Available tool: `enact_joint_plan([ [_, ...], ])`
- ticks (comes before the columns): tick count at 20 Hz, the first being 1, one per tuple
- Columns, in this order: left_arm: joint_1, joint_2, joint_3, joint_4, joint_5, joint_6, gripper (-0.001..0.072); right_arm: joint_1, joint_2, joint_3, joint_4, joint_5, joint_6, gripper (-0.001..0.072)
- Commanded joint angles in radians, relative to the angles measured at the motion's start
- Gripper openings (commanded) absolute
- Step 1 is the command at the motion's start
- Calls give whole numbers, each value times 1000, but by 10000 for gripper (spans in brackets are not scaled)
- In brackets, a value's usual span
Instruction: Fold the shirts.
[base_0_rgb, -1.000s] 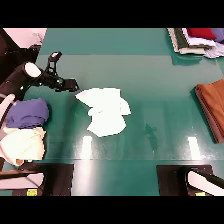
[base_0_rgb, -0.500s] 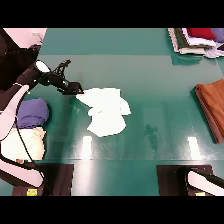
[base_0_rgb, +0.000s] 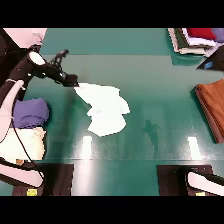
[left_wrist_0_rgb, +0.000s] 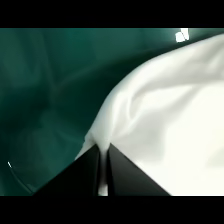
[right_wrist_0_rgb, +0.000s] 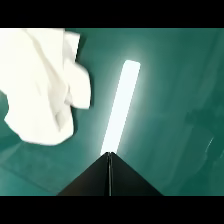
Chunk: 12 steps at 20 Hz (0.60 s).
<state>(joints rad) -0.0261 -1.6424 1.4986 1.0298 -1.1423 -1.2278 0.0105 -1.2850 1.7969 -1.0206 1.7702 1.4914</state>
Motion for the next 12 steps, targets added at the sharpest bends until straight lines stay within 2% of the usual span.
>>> enact_joint_plan([
  [1, 19, 93, 44, 24, 1, 7, 29, 119, 36, -298, 2, -161, 7, 24],
  [2, 21, 114, 44, 40, -2, 10, 29, 166, 48, -433, 11, -255, 6, 95],
  [4, 21, 139, 44, 52, -19, 30, 29, 246, 37, -668, 96, -435, -31, 385],
  [5, 21, 142, 44, 52, -32, 32, 29, 283, 12, -761, 183, -514, -73, 488],
  [8, 21, 142, 44, 52, -42, 31, 29, 373, -106, -891, 382, -685, -194, 490],
  [10, 21, 141, 44, 52, -43, 31, 30, 429, -188, -897, 431, -779, -211, 488],
  [12, 21, 141, 44, 52, -42, 32, 29, 481, -265, -857, 451, -807, -225, 488],
])
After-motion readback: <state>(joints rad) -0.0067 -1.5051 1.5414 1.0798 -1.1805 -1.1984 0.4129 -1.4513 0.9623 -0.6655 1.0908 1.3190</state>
